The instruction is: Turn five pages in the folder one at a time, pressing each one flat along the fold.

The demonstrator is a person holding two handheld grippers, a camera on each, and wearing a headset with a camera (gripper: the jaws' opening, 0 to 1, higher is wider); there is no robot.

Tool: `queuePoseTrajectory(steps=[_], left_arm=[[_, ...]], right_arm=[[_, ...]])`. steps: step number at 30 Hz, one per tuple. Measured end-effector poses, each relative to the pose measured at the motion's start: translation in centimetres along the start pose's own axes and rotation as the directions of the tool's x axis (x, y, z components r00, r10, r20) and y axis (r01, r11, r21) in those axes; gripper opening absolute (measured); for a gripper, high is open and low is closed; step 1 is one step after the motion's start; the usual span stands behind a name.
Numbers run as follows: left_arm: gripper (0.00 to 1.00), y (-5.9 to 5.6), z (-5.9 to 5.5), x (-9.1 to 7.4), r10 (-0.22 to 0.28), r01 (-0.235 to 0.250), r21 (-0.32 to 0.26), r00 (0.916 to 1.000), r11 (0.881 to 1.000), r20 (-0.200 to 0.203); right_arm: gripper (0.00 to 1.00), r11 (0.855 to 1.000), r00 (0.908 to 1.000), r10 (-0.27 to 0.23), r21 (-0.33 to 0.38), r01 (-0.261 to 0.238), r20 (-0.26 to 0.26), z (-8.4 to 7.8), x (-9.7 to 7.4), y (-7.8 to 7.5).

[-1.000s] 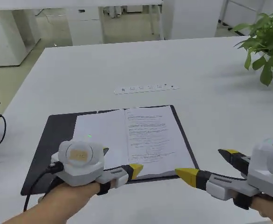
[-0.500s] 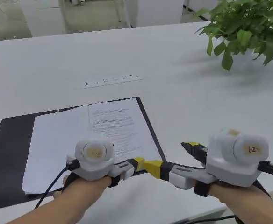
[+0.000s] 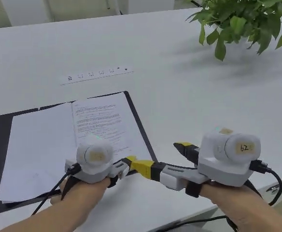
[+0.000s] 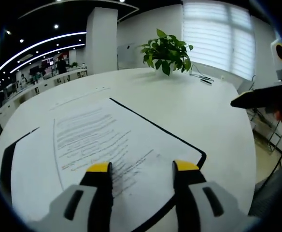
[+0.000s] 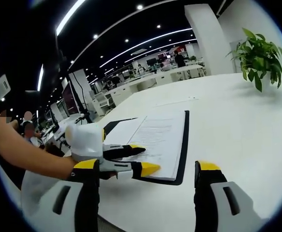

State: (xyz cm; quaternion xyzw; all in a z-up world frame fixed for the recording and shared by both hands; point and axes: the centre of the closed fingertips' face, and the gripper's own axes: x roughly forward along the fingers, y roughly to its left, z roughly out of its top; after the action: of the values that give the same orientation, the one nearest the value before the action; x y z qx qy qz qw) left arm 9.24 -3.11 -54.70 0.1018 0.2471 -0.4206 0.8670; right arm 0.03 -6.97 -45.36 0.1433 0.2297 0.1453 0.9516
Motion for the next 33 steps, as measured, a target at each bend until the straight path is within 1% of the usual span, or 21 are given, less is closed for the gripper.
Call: queuePoseTrajectory(steps=[3, 7, 10, 13, 16, 18, 23, 26, 27, 28, 29, 30, 31, 32, 33], left_arm=[[0.49, 0.1, -0.1, -0.1, 0.013, -0.013, 0.01, 0.9999, 1.0, 0.007], [0.48, 0.3, -0.1, 0.0, 0.015, -0.015, 0.002, 0.9995, 1.0, 0.029], [0.44, 0.6, -0.1, 0.0, 0.027, -0.026, -0.007, 0.999, 1.0, 0.036], [0.42, 0.6, -0.1, 0.0, 0.023, -0.023, -0.003, 0.999, 1.0, 0.038], [0.38, 1.1, -0.1, 0.0, 0.034, -0.033, -0.02, 0.9984, 0.999, 0.045], [0.33, 1.4, -0.1, 0.1, 0.042, -0.041, -0.017, 0.9984, 0.999, 0.037], [0.25, 2.1, 0.0, 0.1, 0.06, -0.059, -0.017, 0.9979, 0.998, 0.024], [0.24, 2.0, 0.0, 0.2, 0.055, -0.055, -0.018, 0.9983, 0.998, 0.018], [0.2, 2.7, 0.0, 0.2, 0.088, -0.088, -0.036, 0.996, 0.995, 0.013], [0.1, 3.3, -0.2, 0.2, 0.117, -0.116, -0.068, 0.9932, 0.991, 0.002], [0.09, 3.2, 0.1, 0.3, 0.083, -0.082, -0.074, 0.9965, 0.994, 0.009], [0.09, 3.1, 0.0, 0.2, 0.082, -0.082, -0.029, 0.9966, 0.996, 0.003], [0.09, 3.0, 0.0, 0.2, 0.079, -0.079, -0.017, 0.9968, 0.997, 0.001], [0.09, 3.1, 0.0, 0.2, 0.078, -0.078, -0.033, 0.997, 0.996, 0.001], [0.08, 3.0, 0.0, 0.2, 0.078, -0.078, -0.035, 0.997, 0.996, 0.0]], right_arm=[[0.79, 1.0, 1.0, 0.001, 0.009, -0.001, -0.004, -0.2, 0.2, -0.2], [0.79, 1.0, 0.9999, 0.007, 0.018, -0.007, -0.011, -0.5, 0.5, -0.3], [0.79, 1.0, 0.9998, 0.011, 0.026, -0.01, -0.017, -0.7, 0.8, -0.5], [0.79, 0.999, 0.9997, 0.015, 0.033, -0.014, -0.02, -0.8, 1.1, -0.7], [0.78, 0.999, 0.9995, 0.016, 0.048, -0.014, -0.029, -1.0, 1.4, -1.0], [0.77, 0.999, 0.9993, 0.018, 0.05, -0.017, -0.032, -1.1, 1.5, -1.0], [0.77, 0.998, 0.9991, 0.025, 0.061, -0.023, -0.035, -1.2, 1.8, -1.0], [0.76, 0.997, 0.9988, 0.03, 0.066, -0.027, -0.039, -1.3, 2.0, -0.8], [0.76, 0.997, 0.9987, 0.032, 0.068, -0.029, -0.041, -1.4, 2.1, -0.8], [0.76, 0.997, 0.9985, 0.034, 0.07, -0.031, -0.042, -1.4, 2.1, -0.7], [0.76, 0.997, 0.9984, 0.036, 0.072, -0.033, -0.043, -1.5, 2.2, -0.6], [0.76, 0.997, 0.9983, 0.037, 0.073, -0.034, -0.044, -1.5, 2.2, -0.6], [0.76, 0.997, 0.9983, 0.038, 0.075, -0.035, -0.043, -1.5, 2.2, -0.5], [0.76, 0.996, 0.9983, 0.04, 0.079, -0.036, -0.043, -1.6, 2.3, -0.5], [0.76, 0.996, 0.9982, 0.041, 0.083, -0.037, -0.045, -1.6, 2.3, -0.4]])
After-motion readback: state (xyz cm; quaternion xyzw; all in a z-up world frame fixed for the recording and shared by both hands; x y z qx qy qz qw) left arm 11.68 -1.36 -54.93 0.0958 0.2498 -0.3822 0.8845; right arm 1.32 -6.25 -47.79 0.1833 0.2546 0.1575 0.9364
